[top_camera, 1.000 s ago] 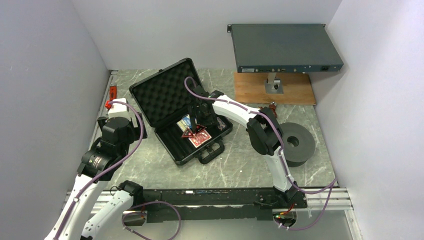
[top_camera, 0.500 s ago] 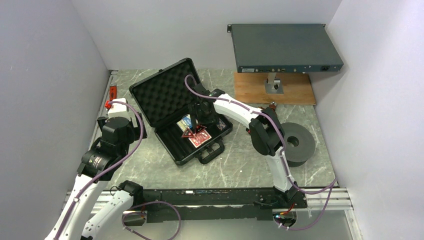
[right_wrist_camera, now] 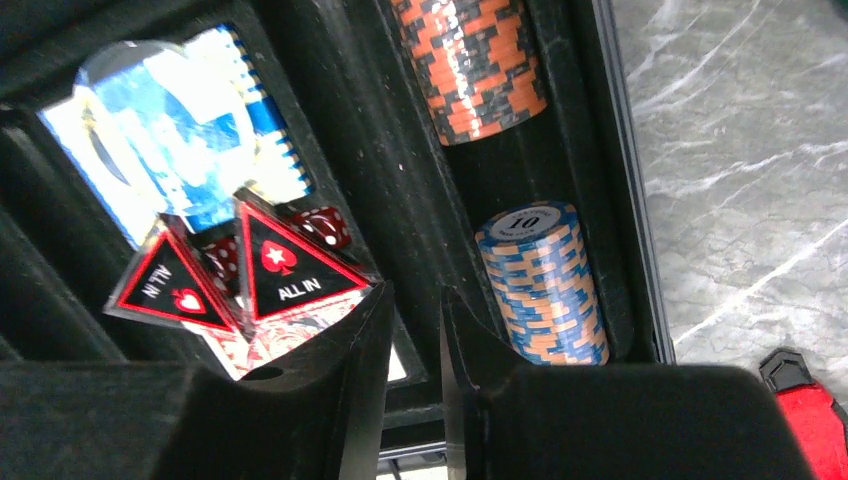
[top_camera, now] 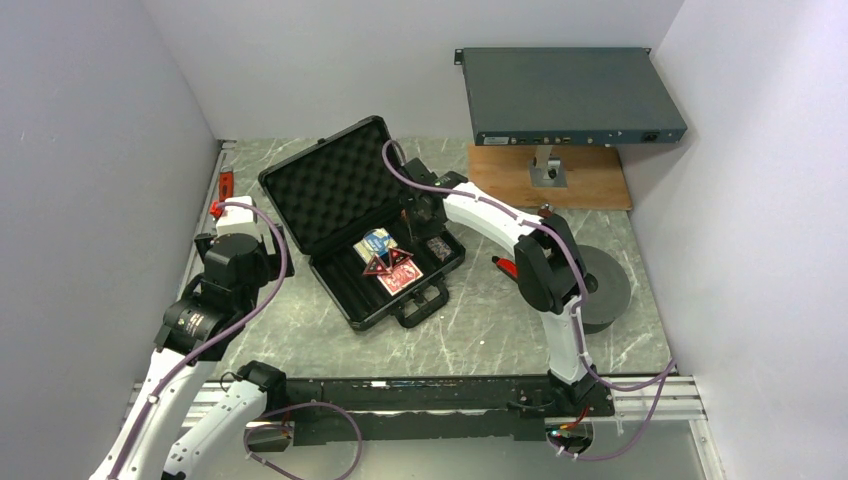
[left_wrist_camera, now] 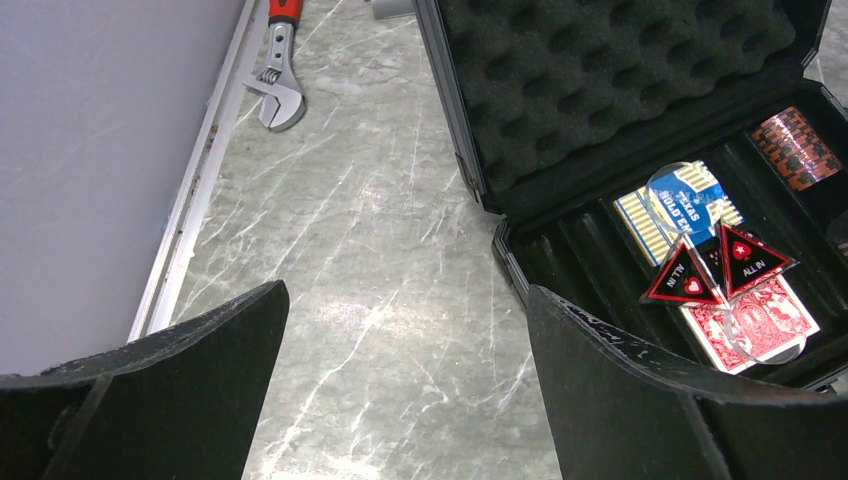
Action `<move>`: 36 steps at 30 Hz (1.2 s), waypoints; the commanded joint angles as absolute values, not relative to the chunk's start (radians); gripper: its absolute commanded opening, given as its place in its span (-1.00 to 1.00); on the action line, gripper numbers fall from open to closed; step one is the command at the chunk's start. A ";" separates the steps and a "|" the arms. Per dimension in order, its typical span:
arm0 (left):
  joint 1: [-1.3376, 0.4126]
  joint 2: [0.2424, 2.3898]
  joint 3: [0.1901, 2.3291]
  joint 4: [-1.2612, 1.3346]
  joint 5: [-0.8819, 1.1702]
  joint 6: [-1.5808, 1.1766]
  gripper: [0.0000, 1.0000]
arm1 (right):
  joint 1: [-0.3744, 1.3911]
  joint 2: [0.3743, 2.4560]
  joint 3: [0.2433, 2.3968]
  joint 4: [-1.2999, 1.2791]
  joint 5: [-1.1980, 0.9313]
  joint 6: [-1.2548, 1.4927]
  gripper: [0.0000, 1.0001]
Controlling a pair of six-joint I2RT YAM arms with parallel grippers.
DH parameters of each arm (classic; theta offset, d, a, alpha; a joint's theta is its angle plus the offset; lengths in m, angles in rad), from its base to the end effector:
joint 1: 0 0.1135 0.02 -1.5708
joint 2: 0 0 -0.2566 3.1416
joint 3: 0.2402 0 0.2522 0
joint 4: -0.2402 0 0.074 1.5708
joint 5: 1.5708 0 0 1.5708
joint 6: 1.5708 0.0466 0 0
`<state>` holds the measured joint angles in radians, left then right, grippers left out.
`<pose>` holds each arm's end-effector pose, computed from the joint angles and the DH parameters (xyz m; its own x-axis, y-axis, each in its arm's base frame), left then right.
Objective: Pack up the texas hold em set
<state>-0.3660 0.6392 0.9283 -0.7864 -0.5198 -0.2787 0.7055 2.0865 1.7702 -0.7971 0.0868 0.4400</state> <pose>0.1319 -0.0257 0.3393 -0.4016 -0.1018 -0.9102 -0.2158 0.9763 -0.0140 0.3461 0.2895 0.2095 -0.8807 -0.1927 -0.4327 -0.2671 0.9564 0.1177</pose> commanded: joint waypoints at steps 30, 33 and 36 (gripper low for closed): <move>-0.353 0.659 0.939 -0.753 -0.502 -0.279 0.90 | 0.747 2.107 1.707 -0.707 0.005 0.379 -0.80; -0.352 0.659 0.939 -0.753 -0.503 -0.279 0.90 | 0.750 2.108 1.710 -0.706 -0.023 0.383 -0.80; -0.351 0.657 0.939 -0.753 -0.503 -0.279 0.90 | 0.754 2.112 1.709 -0.702 -0.030 0.386 -0.81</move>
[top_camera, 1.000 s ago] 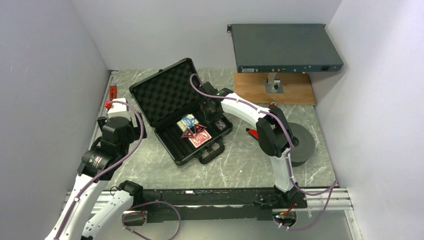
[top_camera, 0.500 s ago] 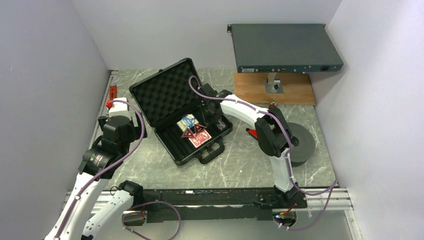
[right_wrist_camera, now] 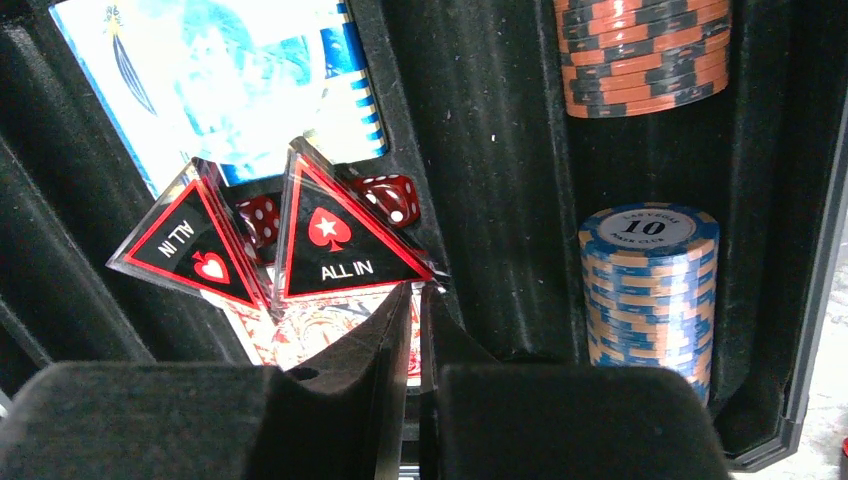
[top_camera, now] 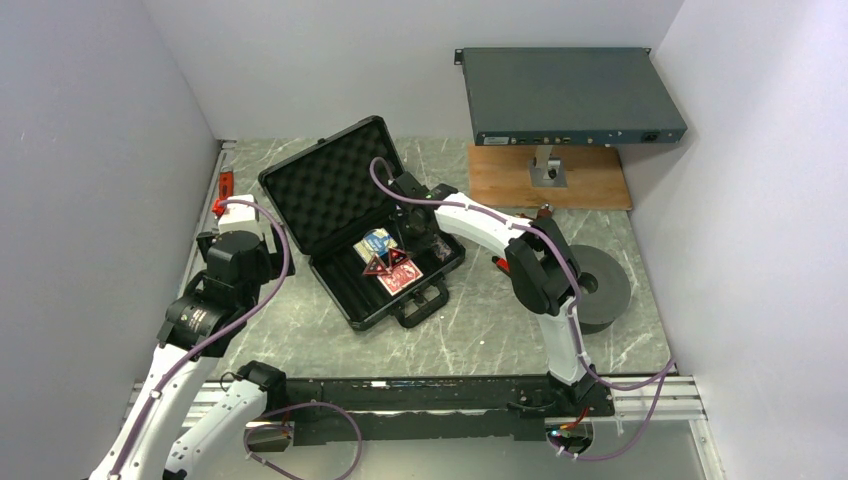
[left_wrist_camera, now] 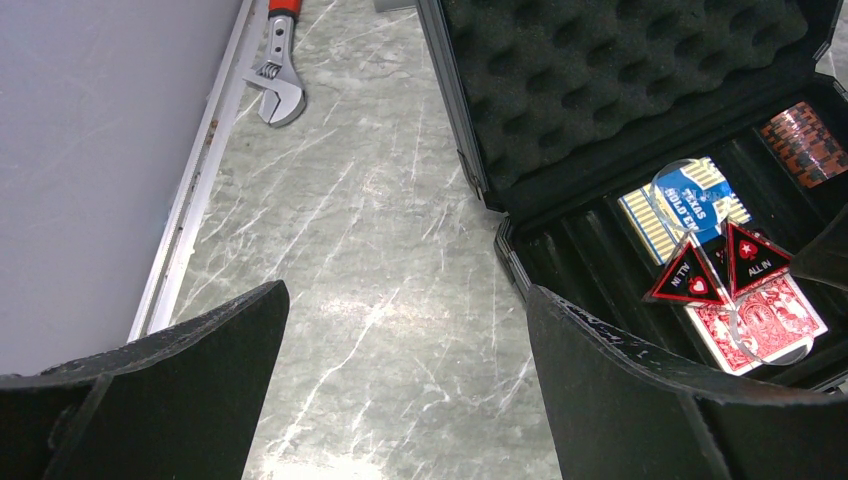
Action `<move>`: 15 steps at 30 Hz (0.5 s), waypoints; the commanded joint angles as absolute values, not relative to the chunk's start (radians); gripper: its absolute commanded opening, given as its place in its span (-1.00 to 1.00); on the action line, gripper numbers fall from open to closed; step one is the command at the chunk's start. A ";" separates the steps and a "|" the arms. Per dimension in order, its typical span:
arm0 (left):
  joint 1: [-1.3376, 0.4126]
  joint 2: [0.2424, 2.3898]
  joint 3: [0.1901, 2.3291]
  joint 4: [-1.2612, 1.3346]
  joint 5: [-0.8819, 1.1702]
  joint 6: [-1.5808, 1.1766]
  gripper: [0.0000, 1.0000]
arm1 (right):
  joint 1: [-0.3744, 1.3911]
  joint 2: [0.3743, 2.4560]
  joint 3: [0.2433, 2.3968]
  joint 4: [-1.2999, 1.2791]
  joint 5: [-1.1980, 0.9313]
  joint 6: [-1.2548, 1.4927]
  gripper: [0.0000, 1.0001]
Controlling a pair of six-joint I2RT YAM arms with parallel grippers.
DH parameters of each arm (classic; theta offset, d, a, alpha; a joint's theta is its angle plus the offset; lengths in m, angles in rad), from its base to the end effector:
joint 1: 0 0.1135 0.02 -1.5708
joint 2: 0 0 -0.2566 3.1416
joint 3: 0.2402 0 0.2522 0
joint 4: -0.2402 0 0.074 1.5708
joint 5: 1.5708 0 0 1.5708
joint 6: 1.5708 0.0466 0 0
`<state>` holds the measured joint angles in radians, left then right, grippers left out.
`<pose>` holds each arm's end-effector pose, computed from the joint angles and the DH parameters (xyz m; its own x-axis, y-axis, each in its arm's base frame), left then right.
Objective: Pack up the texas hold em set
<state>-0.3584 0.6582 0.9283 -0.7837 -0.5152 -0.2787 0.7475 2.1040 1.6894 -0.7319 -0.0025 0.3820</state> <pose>0.1362 -0.0265 0.3374 -0.4158 -0.0999 -0.9040 -0.2195 0.9756 -0.0069 0.3288 0.3049 0.1808 -0.8739 -0.3017 -0.3812 -0.3823 0.9108 0.1556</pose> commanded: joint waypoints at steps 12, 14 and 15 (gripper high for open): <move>-0.350 0.659 0.939 -0.752 -0.501 -0.279 0.90 | 0.765 2.114 1.731 -0.707 -0.046 0.388 -0.81; -0.350 0.659 0.939 -0.752 -0.499 -0.279 0.90 | 0.767 2.111 1.731 -0.706 -0.052 0.388 -0.81; -0.350 0.659 0.939 -0.752 -0.499 -0.279 0.90 | 0.767 2.110 1.730 -0.706 -0.055 0.387 -0.81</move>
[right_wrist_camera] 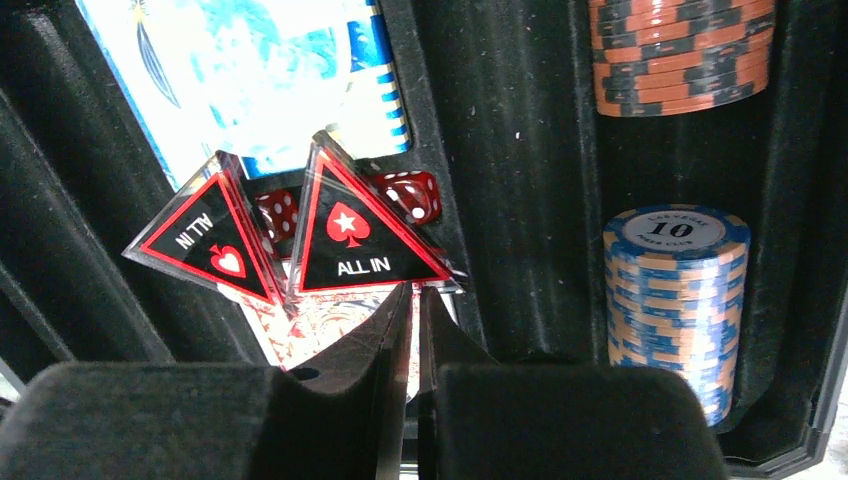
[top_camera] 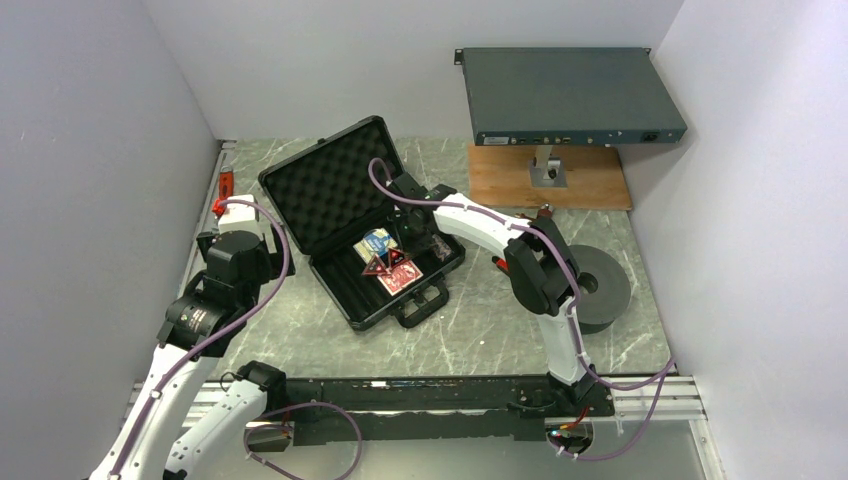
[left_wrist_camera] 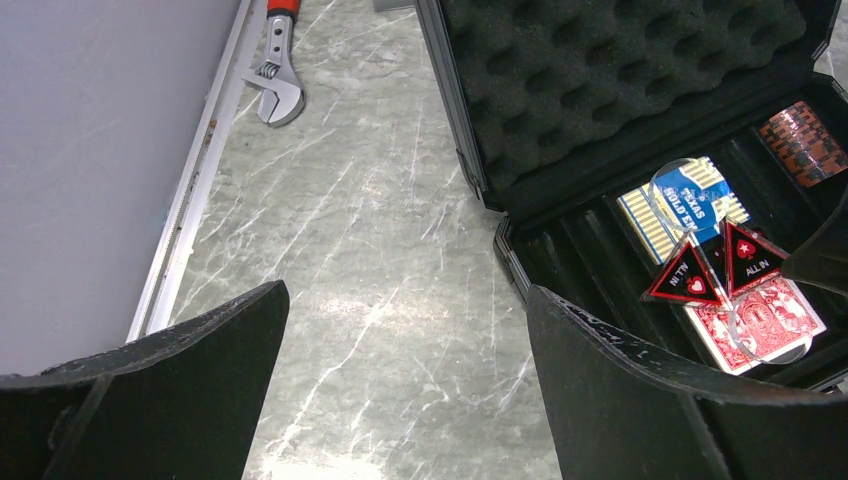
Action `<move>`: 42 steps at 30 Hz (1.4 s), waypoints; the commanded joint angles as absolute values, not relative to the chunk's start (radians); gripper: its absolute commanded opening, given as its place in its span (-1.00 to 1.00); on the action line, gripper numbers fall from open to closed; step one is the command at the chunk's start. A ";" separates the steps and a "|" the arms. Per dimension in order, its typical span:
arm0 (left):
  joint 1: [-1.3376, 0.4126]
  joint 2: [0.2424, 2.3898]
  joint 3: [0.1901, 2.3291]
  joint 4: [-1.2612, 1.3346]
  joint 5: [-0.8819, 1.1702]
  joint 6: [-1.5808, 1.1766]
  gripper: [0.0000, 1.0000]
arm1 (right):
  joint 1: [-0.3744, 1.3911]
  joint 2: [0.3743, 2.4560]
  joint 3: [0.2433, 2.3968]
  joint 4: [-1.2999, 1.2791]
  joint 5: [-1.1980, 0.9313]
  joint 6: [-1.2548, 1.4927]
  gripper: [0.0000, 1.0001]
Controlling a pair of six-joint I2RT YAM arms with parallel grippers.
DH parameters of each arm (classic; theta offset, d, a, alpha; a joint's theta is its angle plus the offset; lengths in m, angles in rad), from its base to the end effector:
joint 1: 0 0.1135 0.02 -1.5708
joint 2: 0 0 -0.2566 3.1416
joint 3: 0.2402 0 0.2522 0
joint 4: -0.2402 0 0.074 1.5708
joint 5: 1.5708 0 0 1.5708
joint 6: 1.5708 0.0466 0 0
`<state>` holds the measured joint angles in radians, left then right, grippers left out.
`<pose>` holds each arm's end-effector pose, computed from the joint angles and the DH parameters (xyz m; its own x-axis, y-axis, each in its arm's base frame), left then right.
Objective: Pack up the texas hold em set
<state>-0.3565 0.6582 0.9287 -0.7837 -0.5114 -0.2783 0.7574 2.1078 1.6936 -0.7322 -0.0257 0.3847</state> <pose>0.1362 -0.0264 0.3374 -0.4162 -0.1006 -0.9037 -0.2179 0.9759 -0.0083 0.3257 0.3096 0.1804 -0.8744 -0.3104 -0.3729 -0.3952 0.9015 0.1762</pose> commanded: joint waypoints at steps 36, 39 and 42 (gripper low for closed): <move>-0.341 0.706 0.941 -0.752 -0.500 -0.281 0.88 | 0.735 2.041 1.694 -0.696 0.167 0.342 -0.90; -0.341 0.708 0.943 -0.753 -0.498 -0.281 0.87 | 0.735 2.054 1.673 -0.682 0.161 0.332 -1.00; -0.341 0.707 0.942 -0.753 -0.497 -0.281 0.87 | 0.735 2.072 1.660 -0.679 0.158 0.330 -1.00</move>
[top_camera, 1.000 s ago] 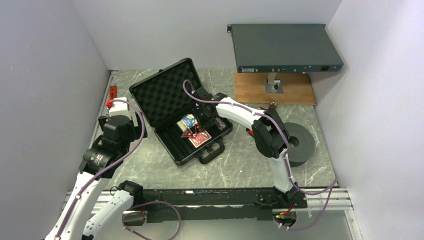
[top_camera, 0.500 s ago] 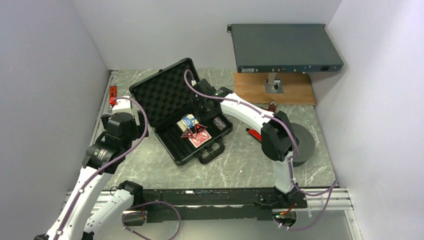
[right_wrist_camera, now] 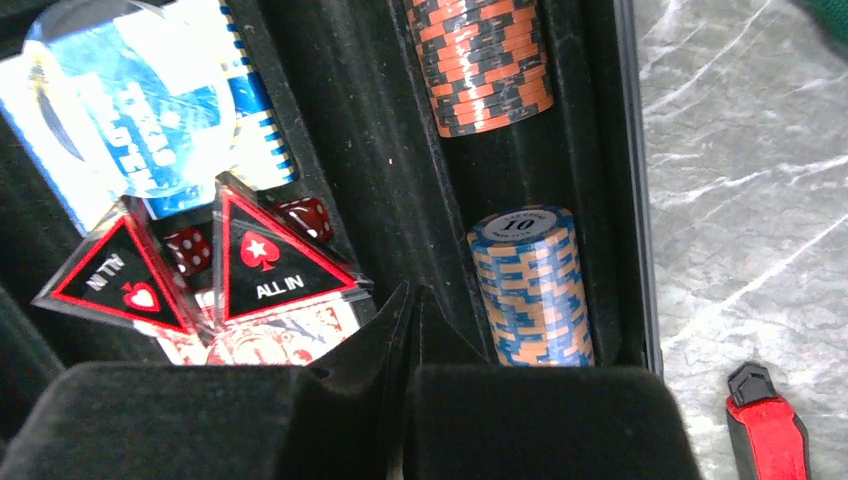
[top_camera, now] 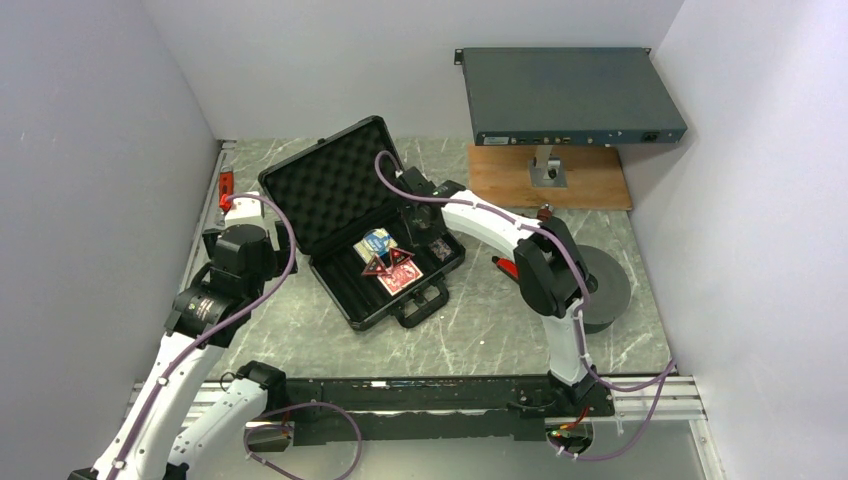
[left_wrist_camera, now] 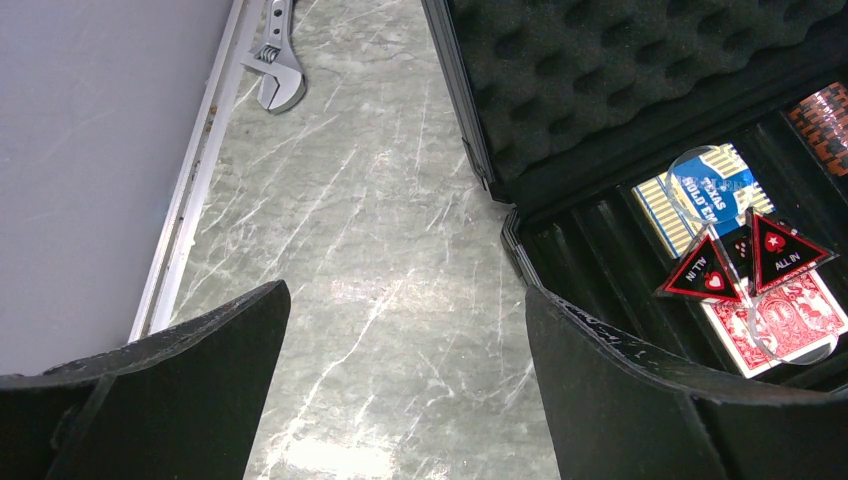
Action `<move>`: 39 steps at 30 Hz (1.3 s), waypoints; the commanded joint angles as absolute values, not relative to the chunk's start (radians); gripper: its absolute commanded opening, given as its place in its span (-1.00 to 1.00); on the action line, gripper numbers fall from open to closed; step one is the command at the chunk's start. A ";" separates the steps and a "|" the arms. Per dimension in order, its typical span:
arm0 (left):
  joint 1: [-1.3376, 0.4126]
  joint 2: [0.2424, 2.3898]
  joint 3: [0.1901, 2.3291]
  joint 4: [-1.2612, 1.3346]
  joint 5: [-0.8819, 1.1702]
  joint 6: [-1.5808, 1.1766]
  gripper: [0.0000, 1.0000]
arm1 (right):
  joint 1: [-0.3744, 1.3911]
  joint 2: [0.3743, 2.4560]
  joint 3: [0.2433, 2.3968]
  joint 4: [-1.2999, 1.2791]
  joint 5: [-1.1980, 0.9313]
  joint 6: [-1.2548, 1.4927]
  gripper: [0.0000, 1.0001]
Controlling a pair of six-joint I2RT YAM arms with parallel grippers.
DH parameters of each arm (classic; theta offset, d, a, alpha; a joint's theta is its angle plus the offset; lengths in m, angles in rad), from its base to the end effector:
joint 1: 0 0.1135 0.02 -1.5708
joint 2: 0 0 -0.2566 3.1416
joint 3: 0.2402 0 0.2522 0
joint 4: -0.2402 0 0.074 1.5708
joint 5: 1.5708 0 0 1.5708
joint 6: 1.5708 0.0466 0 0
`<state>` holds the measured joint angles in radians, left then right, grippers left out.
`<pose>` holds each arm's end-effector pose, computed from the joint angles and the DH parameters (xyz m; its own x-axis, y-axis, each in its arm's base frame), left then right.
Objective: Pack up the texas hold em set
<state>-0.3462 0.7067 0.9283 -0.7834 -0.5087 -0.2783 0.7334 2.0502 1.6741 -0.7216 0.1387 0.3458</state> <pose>0.1466 -0.0288 0.3314 -0.4567 -0.0903 -0.8850 -0.2255 0.9741 0.0170 0.3334 0.2917 0.2000 -0.8310 -0.2969 -0.4704 -0.3555 0.9339 0.0387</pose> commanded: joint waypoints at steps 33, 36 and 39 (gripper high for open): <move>-0.341 0.718 0.945 -0.755 -0.501 -0.282 0.87 | 0.741 2.078 1.593 -0.599 0.007 0.343 -1.00; -0.341 0.717 0.945 -0.757 -0.502 -0.282 0.87 | 0.741 2.057 1.580 -0.606 0.055 0.343 -1.00; -0.341 0.709 0.955 -0.772 -0.505 -0.295 0.87 | 0.741 2.022 1.583 -0.620 0.097 0.340 -0.87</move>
<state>-0.3454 0.7174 0.9287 -0.7837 -0.5087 -0.2787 0.7338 2.1036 1.5925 -0.6170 0.0528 0.3428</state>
